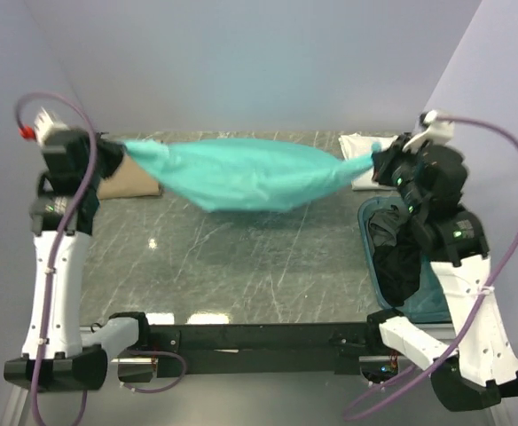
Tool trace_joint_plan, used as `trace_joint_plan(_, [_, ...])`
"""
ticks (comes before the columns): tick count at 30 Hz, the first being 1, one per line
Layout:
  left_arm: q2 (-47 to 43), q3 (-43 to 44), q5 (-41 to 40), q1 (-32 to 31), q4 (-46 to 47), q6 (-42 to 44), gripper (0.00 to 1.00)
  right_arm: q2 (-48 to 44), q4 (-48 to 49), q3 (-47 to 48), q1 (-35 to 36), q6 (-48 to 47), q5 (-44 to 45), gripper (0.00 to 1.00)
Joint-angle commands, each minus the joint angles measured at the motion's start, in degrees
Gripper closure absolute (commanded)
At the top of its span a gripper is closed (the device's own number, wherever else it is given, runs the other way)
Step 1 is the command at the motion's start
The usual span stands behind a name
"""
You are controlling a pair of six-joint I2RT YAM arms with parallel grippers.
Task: Fold and stack the t-shirts
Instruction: Flatten the tshirt out
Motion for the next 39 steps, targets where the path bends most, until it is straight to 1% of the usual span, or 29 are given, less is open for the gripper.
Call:
trace_joint_plan(1, [-3.72,-19.05,0.0,0.0,-2.22,-3.51,0.99,-2.51,-1.41,-11.95,-0.35,5.06,-1.72,0.99])
trace_joint_plan(2, [-6.87,-23.31,0.61,0.0,-1.35,-4.05,0.99,-3.39,-1.06,-14.76,-0.35,5.43,-2.42,0.98])
trace_joint_plan(3, [-8.38,-27.27,1.31,-0.09,-0.64,-4.49,0.99,-4.88,-0.45,-20.53,-0.27,5.69,-2.52,0.98])
trace_joint_plan(4, [-9.7,-34.44,1.32,0.0,-0.03,-5.37,0.99,-5.33,-0.01,-23.38,-0.44,6.39,-2.26,0.97])
trace_joint_plan(6, [-12.35,-42.03,0.01,-0.18,1.39,-6.6,0.99,-4.64,1.22,-30.31,-0.44,7.44,-1.47,0.93])
trace_joint_plan(7, [-12.44,-42.68,-1.48,-0.26,1.04,-6.52,0.94,-3.67,1.49,-32.0,-0.44,7.97,-1.11,0.87])
trace_joint_plan(8, [-11.74,-42.6,-2.01,-0.18,-0.97,-6.08,0.74,-2.62,1.58,-33.24,-0.44,8.24,-0.76,0.81])
trace_joint_plan(9, [-11.04,-41.91,-2.46,-0.18,-2.38,-5.65,0.61,-0.17,1.4,-34.55,-0.36,8.94,0.81,0.73])
trace_joint_plan(10, [-10.51,-40.25,-3.68,-0.18,-3.87,-5.73,0.49,0.99,0.53,-34.74,-0.35,9.9,1.78,0.57])
trace_joint_plan(12, [-9.45,-38.57,-5.62,-0.26,-5.73,-5.73,0.09,2.83,0.09,-33.96,-0.35,10.61,4.67,0.43])
trace_joint_plan(13, [-9.28,-38.3,-5.62,-0.18,-5.73,-5.73,0.01,2.93,-0.18,-33.43,-0.35,10.62,5.21,0.25])
trace_joint_plan(14, [-9.36,-37.95,-4.93,-0.35,-5.47,-5.82,0.01,2.67,0.17,-32.9,-0.27,10.53,4.96,0.15])
trace_joint_plan(15, [-9.45,-37.6,-4.4,-0.27,-5.03,-5.82,0.01,1.97,0.52,-32.03,-0.27,10.27,4.34,0.14])
trace_joint_plan(18, [-9.36,-36.81,-2.38,-0.7,-1.96,-5.38,0.01,0.21,3.33,-31.14,-0.18,8.95,-0.83,0.13])
trace_joint_plan(20, [-8.23,-35.93,-1.67,-1.49,0.32,-4.94,0.0,-0.67,5.87,-31.58,1.05,7.98,-4.26,0.12])
trace_joint_plan(22, [-6.82,-35.13,-1.4,-3.86,3.39,-4.59,0.0,-1.02,7.29,-32.63,3.76,8.59,-5.33,0.11])
trace_joint_plan(24, [-3.23,-33.91,-1.93,-7.55,5.24,-4.15,0.01,-0.06,9.22,-34.03,6.57,10.08,-4.46,0.11])
trace_joint_plan(25, [-1.56,-31.99,-2.8,-9.13,6.12,-3.71,0.01,0.73,9.66,-34.39,7.98,11.48,-3.84,0.11])
trace_joint_plan(26, [2.46,-30.84,-3.59,-12.36,7.44,-3.19,0.01,2.65,10.45,-34.57,11.39,12.19,-2.36,0.11])
trace_joint_plan(28, [6.87,-27.07,-3.78,-15.19,8.76,-0.91,0.01,5.29,10.81,-34.92,13.78,14.99,-1.47,0.11])
trace_joint_plan(29, [11.25,-26.0,-3.08,-16.77,10.51,-0.02,0.01,8.0,11.07,-35.35,14.84,16.4,-0.94,0.11])
trace_joint_plan(31, [15.58,-23.1,-0.98,-17.4,12.1,1.73,0.01,10.74,12.03,-35.97,15.55,18.96,-1.28,0.11])
trace_joint_plan(32, [19.51,-22.31,-0.27,-17.66,12.89,1.83,0.01,13.45,12.39,-36.23,15.55,19.58,-1.2,0.11])
trace_joint_plan(33, [21.47,-21.52,0.09,-17.75,12.99,1.92,0.0,14.78,12.04,-35.98,15.55,20.63,0.11,0.11])
trace_joint_plan(34, [24.79,-19.94,0.26,-17.84,13.42,2.7,0.01,16.19,12.21,-35.71,15.47,20.55,0.73,0.11])
trace_joint_plan(37, [29.56,-18.35,-0.26,-18.81,13.6,3.58,0.01,21.37,11.69,-34.4,15.38,20.72,3.09,0.11])
trace_joint_plan(39, [33.51,-17.64,0.26,-19.86,12.82,3.06,0.01,25.58,11.78,-33.17,15.12,20.46,3.2,0.11])
